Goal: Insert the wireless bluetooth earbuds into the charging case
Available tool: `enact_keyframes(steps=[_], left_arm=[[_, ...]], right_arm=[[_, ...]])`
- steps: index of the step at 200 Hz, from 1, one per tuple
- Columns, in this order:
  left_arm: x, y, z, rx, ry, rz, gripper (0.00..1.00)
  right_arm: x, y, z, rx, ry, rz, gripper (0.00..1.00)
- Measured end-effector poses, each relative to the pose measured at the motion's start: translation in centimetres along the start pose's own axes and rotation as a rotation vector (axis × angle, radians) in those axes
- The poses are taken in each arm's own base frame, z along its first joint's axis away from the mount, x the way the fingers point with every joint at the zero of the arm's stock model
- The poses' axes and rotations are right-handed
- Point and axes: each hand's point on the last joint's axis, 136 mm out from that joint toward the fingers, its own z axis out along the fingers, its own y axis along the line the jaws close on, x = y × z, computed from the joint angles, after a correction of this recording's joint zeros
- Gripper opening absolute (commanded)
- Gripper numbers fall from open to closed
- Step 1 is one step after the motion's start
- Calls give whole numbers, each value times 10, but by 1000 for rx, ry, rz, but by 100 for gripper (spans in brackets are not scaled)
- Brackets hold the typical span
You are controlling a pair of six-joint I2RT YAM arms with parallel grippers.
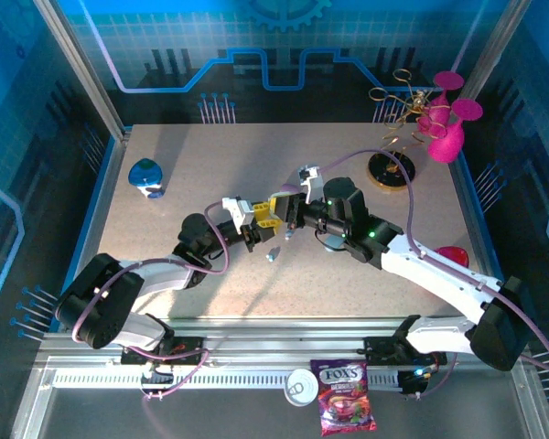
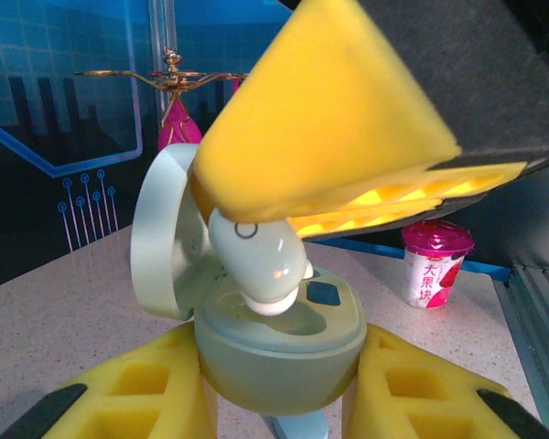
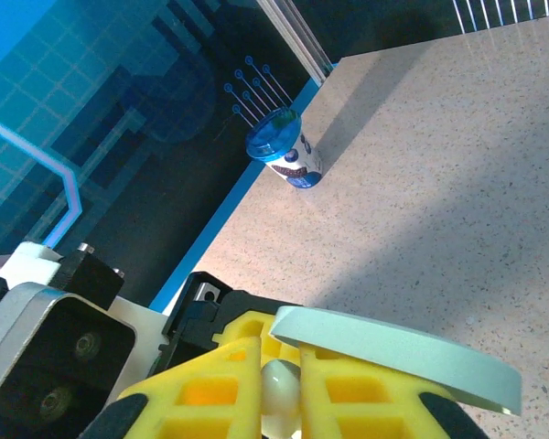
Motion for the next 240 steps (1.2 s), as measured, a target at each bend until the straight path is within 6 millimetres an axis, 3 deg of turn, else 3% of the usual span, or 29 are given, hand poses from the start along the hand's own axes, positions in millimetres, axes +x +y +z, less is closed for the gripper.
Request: enact_keyframes(steps=[122, 240], left_arm=[[1, 9, 4, -40, -2, -10, 19], [9, 12, 4, -57, 27, -31, 19]], right_arm=[[5, -6, 3, 8, -10, 44, 16], [12, -20, 0, 94, 4, 55, 41]])
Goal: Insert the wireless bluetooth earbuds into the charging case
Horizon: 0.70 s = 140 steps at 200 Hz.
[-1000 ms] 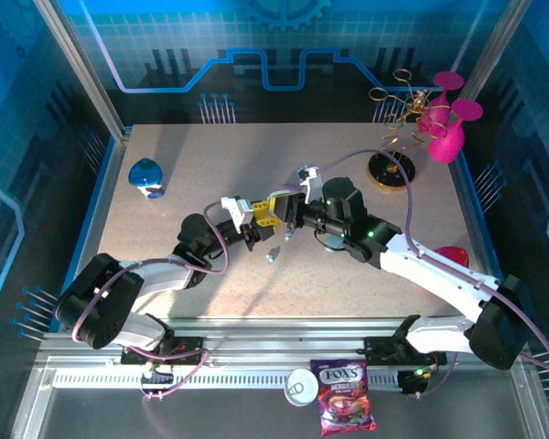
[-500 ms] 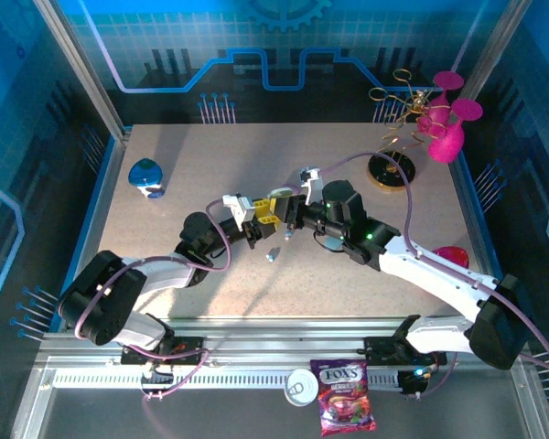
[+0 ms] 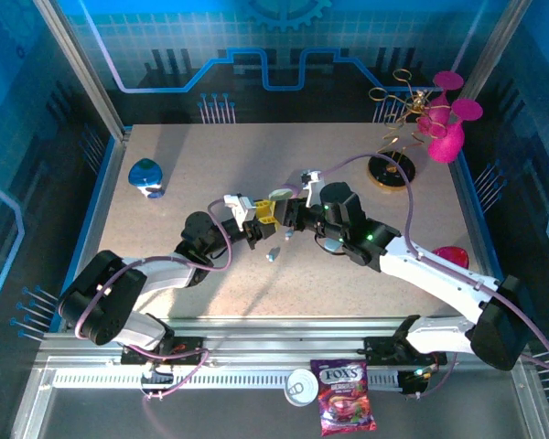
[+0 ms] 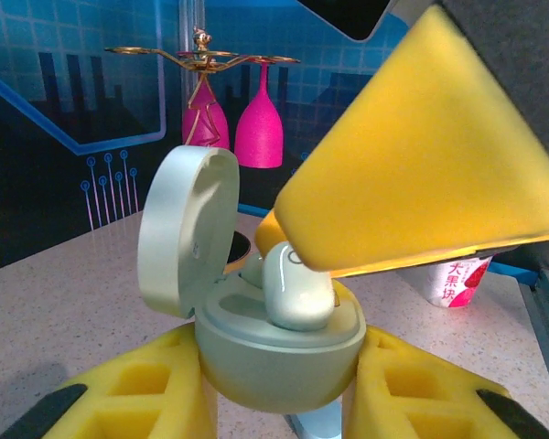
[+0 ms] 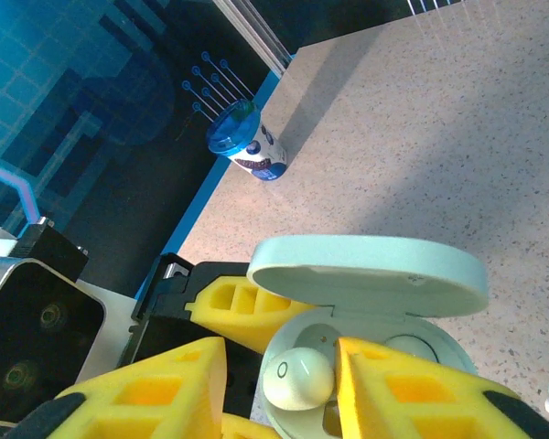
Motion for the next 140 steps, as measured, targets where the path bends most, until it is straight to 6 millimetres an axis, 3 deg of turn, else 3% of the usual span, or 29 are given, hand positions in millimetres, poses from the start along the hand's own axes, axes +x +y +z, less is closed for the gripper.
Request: enact_keyframes(steps=[89, 140], left_arm=[[-6, 0, 2, 4, -23, 14, 19], [-13, -4, 2, 28, -49, 40, 20]], right_arm=[[-7, 5, -12, 4, -6, -45, 53], [-23, 12, -39, -1, -65, -89, 60]])
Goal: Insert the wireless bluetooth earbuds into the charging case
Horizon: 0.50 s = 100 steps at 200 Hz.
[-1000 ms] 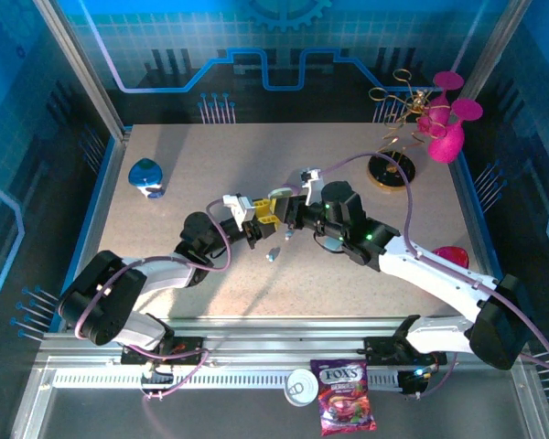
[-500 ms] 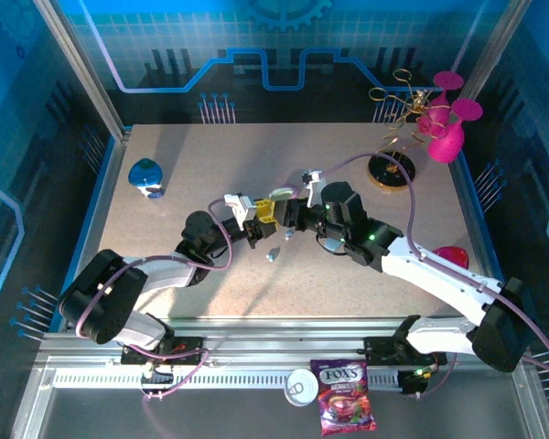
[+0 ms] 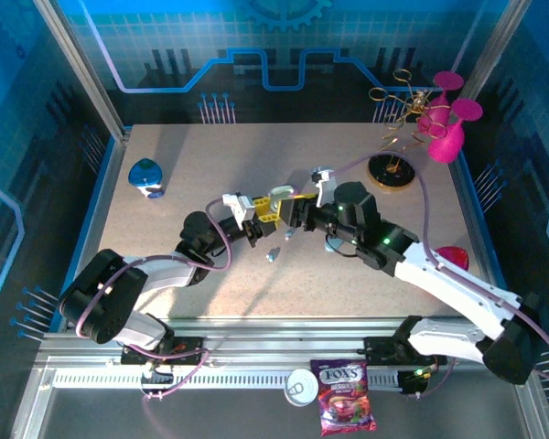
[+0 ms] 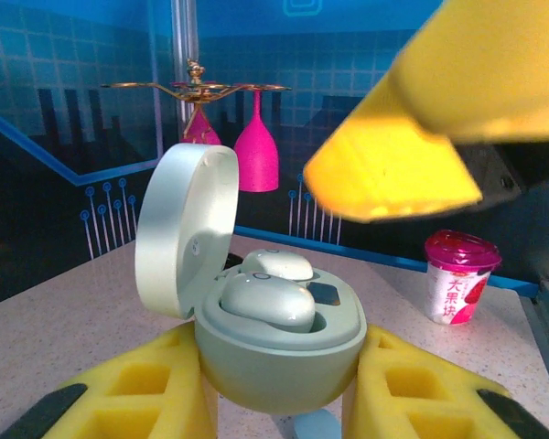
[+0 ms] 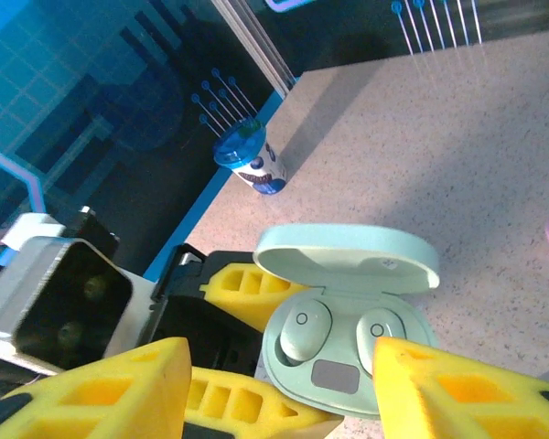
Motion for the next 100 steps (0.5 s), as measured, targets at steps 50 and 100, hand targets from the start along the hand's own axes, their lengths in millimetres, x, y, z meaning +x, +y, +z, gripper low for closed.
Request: enact_keyframes(steps=[50, 100], left_arm=[[2, -14, -1, 87, 8, 32, 20], [3, -22, -2, 139, 11, 58, 20]], right_arm=[[-24, -20, -25, 66, -56, -8, 88], [-32, -47, -9, 177, 46, 26, 88]])
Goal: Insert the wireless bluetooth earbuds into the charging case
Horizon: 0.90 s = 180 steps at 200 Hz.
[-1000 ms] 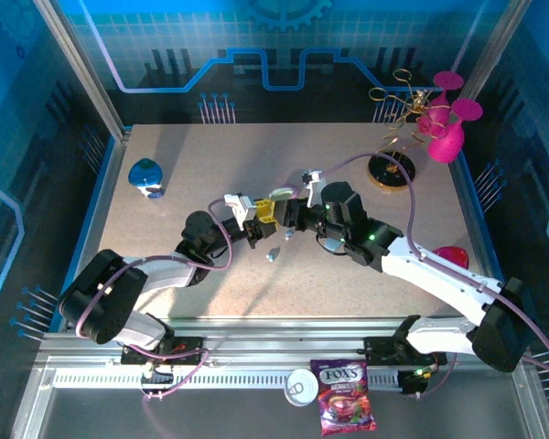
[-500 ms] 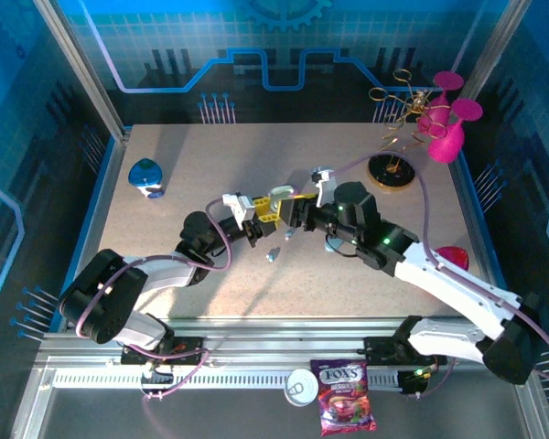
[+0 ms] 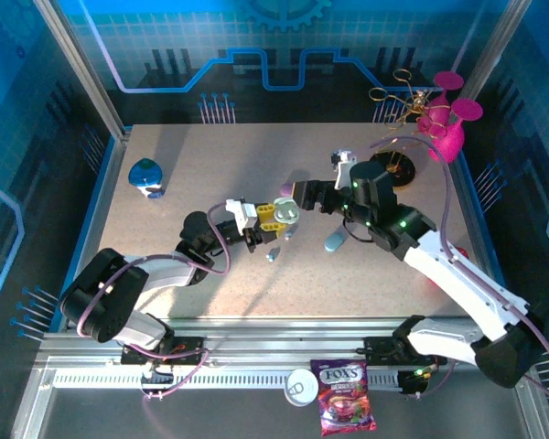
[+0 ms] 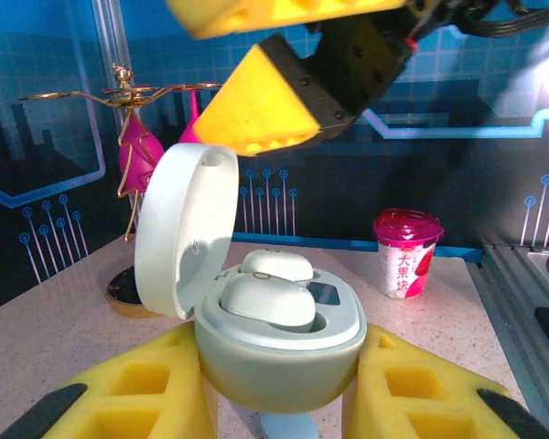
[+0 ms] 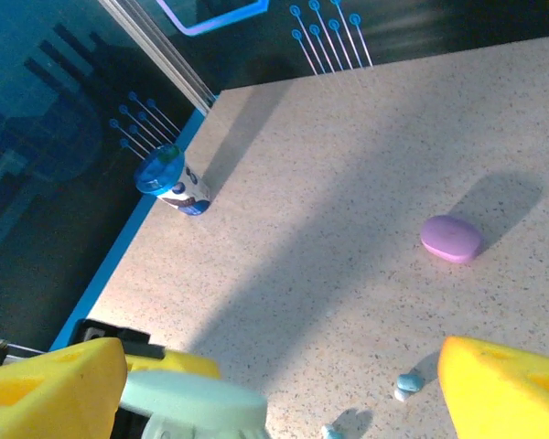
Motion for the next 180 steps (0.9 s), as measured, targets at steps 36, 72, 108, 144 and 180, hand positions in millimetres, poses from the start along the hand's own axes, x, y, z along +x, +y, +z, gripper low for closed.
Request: enact_keyframes(steps=[36, 72, 108, 144, 180], left_arm=[[1, -2, 0, 10, 6, -5, 20], [6, 0, 0, 6, 33, -29, 20], [1, 2, 2, -4, 29, -26, 20], [-1, 5, 2, -15, 26, -24, 20], [-6, 6, 3, -21, 6, -19, 20]], right_arm=[[18, -11, 21, 23, 130, 24, 87], [42, -15, 31, 16, 243, 24, 87], [52, -14, 23, -4, 267, 25, 86], [60, -10, 8, -60, 266, 75, 85], [69, -4, 7, -186, 268, 257, 82]])
